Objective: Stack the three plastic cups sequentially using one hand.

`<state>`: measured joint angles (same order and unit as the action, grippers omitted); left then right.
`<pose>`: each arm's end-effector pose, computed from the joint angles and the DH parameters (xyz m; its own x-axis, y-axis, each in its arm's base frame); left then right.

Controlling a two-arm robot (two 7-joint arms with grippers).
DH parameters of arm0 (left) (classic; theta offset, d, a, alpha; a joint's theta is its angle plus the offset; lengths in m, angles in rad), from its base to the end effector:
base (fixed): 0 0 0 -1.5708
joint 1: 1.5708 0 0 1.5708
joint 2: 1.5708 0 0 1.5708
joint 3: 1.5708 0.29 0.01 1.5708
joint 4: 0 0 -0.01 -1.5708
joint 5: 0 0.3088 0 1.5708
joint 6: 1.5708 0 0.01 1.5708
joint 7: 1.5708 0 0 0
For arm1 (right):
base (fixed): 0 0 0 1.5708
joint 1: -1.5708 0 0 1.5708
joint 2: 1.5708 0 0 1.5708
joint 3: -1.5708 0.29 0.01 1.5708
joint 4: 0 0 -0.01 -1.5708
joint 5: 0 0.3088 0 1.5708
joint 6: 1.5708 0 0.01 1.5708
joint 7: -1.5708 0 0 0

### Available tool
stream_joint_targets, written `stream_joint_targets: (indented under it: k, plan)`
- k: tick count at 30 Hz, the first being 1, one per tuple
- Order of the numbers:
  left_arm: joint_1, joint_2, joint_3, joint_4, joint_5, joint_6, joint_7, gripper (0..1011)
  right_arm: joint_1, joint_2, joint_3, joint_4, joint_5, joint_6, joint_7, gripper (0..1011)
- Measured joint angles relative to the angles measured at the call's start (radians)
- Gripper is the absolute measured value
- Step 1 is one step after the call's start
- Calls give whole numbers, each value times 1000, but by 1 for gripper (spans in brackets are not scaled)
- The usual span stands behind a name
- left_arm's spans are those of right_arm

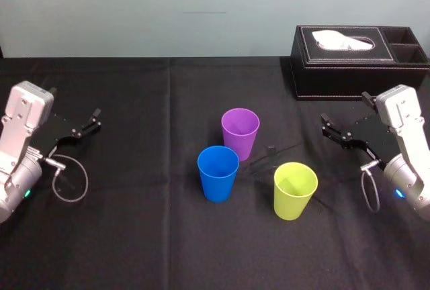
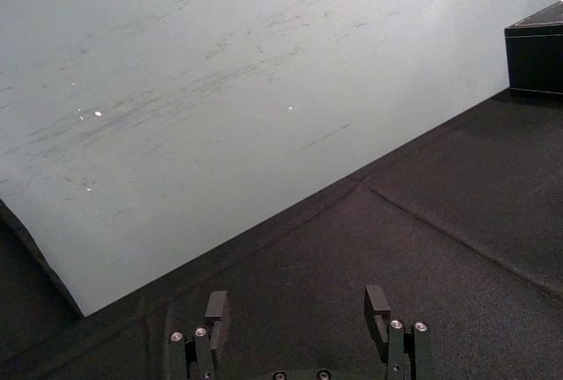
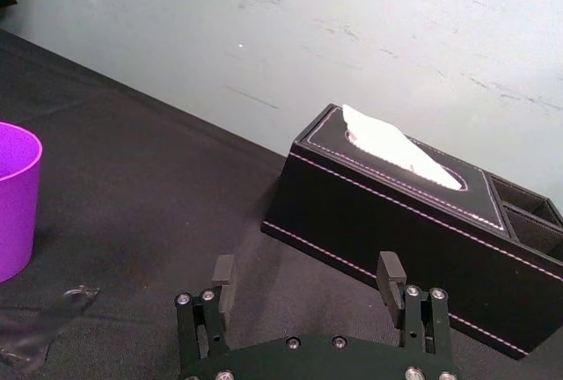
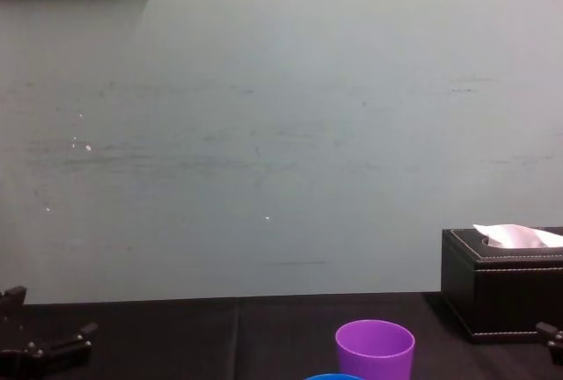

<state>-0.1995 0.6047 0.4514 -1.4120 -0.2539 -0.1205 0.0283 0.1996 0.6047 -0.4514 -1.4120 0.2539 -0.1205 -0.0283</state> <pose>0.3581 0.0827 -0.3023 0.2923 0.8803 0.3738 -0.9553 0.2873 0.0703 0.3581 -0.0827 -0.3022 0.2922 -0.8803 0.3738 0.9553 0.2873 -0.0702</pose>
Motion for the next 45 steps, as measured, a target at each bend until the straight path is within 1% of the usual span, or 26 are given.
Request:
stream_joint_targets:
  k: [45]
  plan:
    - [0, 0, 0, 0, 0, 0, 0, 1011, 0, 0, 0, 0, 0, 0, 0, 1003]
